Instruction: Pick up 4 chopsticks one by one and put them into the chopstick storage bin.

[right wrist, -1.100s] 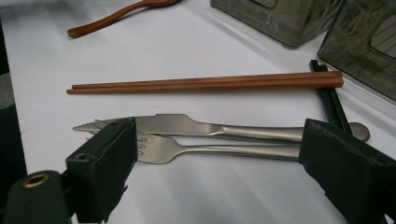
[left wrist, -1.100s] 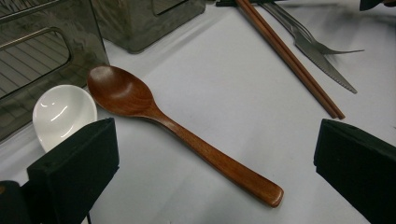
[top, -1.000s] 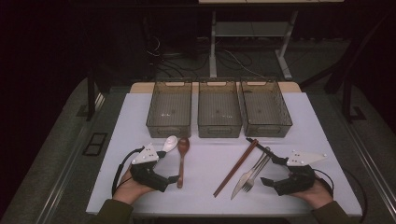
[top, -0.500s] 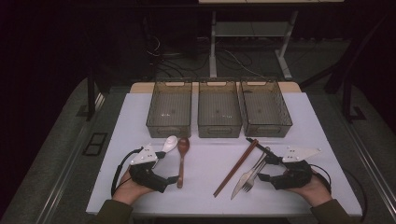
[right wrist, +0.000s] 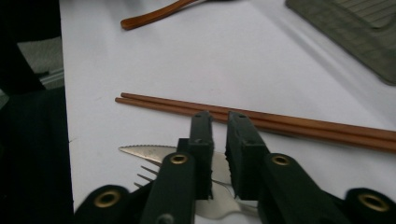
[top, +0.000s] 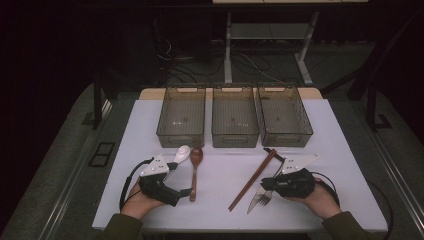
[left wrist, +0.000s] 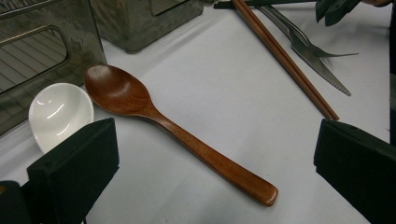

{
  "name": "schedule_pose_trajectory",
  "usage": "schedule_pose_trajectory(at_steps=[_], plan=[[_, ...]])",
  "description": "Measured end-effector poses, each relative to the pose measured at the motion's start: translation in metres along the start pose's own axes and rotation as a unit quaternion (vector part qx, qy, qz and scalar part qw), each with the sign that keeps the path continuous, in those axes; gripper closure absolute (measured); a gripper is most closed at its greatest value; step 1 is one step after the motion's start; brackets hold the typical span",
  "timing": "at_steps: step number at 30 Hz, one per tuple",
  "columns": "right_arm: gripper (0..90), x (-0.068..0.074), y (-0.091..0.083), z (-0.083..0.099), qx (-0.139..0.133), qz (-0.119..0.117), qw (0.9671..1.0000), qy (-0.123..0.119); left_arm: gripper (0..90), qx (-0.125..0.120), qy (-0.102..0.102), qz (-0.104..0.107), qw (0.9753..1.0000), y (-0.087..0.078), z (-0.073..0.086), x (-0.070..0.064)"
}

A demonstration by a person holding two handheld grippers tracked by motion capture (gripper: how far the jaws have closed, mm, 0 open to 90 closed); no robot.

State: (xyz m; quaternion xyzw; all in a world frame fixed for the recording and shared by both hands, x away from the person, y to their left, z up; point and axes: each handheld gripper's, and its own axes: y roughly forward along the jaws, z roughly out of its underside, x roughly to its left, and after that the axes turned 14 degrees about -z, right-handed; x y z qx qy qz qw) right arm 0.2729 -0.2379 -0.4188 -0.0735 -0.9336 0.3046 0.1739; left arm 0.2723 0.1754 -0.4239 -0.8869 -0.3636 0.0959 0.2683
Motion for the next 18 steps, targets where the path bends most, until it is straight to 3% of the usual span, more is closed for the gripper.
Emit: schedule_pose_trajectory(at_steps=[6,15,18], plan=[[89.6,-0.003,0.017,-0.005,0.026,-0.012,0.9996,-0.005,0.0,0.001,0.001,0.002,1.0,0.001,0.0,0.0],[89.7,-0.001,0.037,-0.014,0.051,-0.032,0.998,-0.018,0.0,-0.001,0.0,0.005,1.0,0.001,0.0,0.0],[89.7,-0.003,0.042,-0.016,0.065,-0.031,0.9967,-0.037,0.0,0.001,0.0,0.006,1.0,0.001,0.0,0.0]])
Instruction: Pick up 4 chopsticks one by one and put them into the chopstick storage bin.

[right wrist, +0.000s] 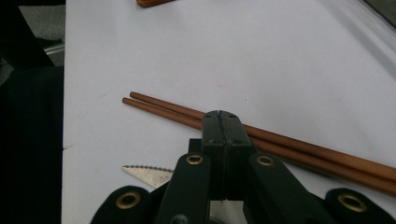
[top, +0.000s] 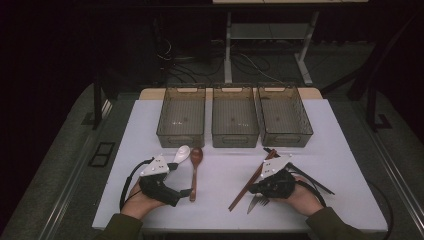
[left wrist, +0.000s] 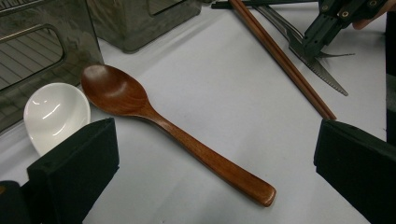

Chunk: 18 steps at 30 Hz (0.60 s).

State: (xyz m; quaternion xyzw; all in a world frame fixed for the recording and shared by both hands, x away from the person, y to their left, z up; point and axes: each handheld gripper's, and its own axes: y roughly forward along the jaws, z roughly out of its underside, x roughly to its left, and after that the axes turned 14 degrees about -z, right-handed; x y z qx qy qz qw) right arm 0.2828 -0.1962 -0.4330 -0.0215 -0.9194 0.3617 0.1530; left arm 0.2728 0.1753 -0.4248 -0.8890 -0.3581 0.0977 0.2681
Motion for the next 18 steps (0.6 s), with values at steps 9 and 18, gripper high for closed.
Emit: schedule_pose_trajectory(at_steps=[9,18], plan=[[89.7,0.001,0.014,-0.007,0.025,-0.016,0.9994,-0.02,0.0,0.002,0.001,0.002,1.0,0.0,0.0,0.0],[89.7,0.002,0.023,-0.011,0.04,-0.02,0.9987,-0.025,0.0,0.003,0.001,0.003,1.0,0.0,0.0,0.0]])
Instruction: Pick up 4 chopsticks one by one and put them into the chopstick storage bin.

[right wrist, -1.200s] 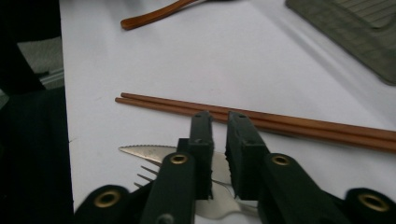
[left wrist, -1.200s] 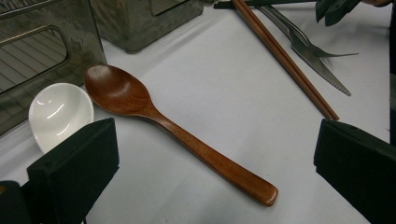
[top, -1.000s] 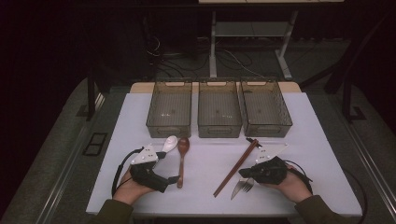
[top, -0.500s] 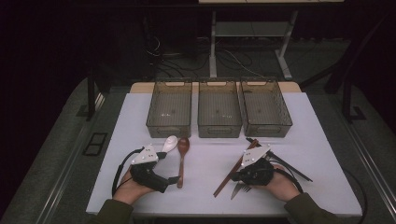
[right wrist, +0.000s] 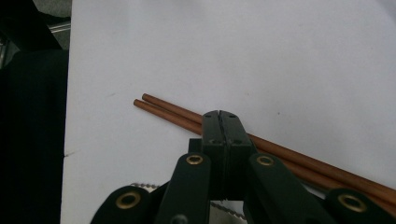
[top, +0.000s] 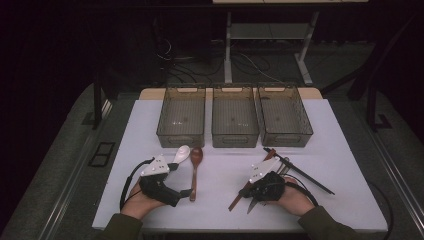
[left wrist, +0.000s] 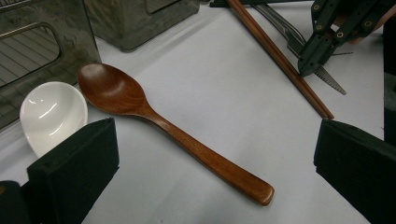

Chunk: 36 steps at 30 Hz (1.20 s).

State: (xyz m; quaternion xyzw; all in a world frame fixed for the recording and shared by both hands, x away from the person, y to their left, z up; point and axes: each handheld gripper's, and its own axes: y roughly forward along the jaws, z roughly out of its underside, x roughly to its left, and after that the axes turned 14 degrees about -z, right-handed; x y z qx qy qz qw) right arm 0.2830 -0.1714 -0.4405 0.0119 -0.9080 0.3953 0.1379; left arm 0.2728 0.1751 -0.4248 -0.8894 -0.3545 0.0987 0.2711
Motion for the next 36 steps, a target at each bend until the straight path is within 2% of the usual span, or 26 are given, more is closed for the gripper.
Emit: schedule_pose_trajectory(at_steps=[6,9,11,13,15,17,23,24,26,27,28,36], plan=[[89.7,-0.002,0.003,-0.002,0.001,-0.002,1.0,-0.009,0.0,-0.001,-0.001,0.0,1.0,0.0,0.0,0.0],[89.7,-0.001,0.005,-0.004,0.002,-0.002,1.0,-0.004,0.0,-0.001,0.0,0.0,1.0,0.0,0.0,0.0],[89.7,-0.002,0.005,-0.005,0.002,-0.001,0.9999,-0.014,0.0,-0.002,0.0,0.0,1.0,0.0,0.0,0.0],[89.7,-0.001,0.006,-0.006,0.0,-0.004,1.0,-0.005,0.0,-0.002,-0.001,0.0,1.0,0.0,0.0,0.0],[89.7,-0.003,0.008,-0.007,0.001,-0.002,0.9999,-0.015,0.0,-0.002,-0.001,-0.001,1.0,0.0,0.0,0.0],[89.6,-0.001,0.009,-0.009,0.001,-0.004,1.0,-0.008,0.0,-0.002,-0.001,-0.001,1.0,0.0,0.0,0.0],[89.7,-0.004,0.013,-0.011,0.004,-0.002,0.9998,-0.018,0.0,-0.003,-0.001,-0.001,1.0,-0.001,0.0,0.0],[89.7,-0.003,0.014,-0.012,0.004,-0.004,0.9999,-0.012,0.0,-0.003,-0.001,0.0,1.0,-0.001,0.0,0.0],[89.7,-0.005,0.015,-0.013,0.004,-0.003,0.9998,-0.018,0.0,-0.004,-0.001,-0.001,1.0,-0.001,0.0,0.0],[89.7,-0.004,0.016,-0.014,0.004,-0.004,0.9999,-0.012,0.0,-0.004,-0.002,-0.001,1.0,-0.001,0.0,0.0],[89.7,-0.005,0.016,-0.015,0.003,-0.004,0.9998,-0.02,0.0,-0.004,-0.002,-0.001,1.0,-0.001,0.0,0.0],[89.7,-0.008,0.022,-0.023,0.007,-0.003,0.9996,-0.028,0.0,-0.004,-0.002,-0.001,1.0,-0.001,0.0,0.0]])
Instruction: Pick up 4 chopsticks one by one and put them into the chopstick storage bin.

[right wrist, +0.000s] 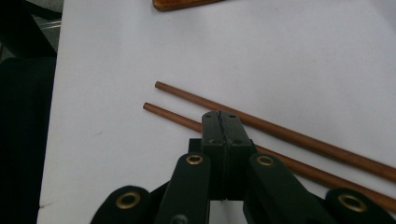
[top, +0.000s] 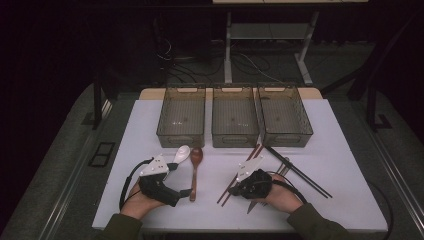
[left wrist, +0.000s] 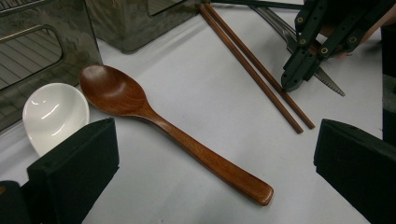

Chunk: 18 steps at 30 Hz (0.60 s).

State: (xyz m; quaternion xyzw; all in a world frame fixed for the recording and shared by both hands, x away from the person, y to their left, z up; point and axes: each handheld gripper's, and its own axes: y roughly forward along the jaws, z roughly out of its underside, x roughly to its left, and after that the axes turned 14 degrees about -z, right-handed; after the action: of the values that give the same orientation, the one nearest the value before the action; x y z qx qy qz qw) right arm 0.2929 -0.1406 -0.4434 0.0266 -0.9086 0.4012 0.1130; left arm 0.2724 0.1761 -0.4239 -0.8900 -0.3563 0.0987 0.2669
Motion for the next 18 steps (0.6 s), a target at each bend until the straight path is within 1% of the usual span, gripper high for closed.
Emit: schedule_pose_trajectory(at_steps=[18], plan=[[89.7,-0.012,0.01,-0.012,-0.004,0.001,1.0,-0.002,0.0,0.0,0.0,0.0,1.0,0.0,0.0,0.0]])
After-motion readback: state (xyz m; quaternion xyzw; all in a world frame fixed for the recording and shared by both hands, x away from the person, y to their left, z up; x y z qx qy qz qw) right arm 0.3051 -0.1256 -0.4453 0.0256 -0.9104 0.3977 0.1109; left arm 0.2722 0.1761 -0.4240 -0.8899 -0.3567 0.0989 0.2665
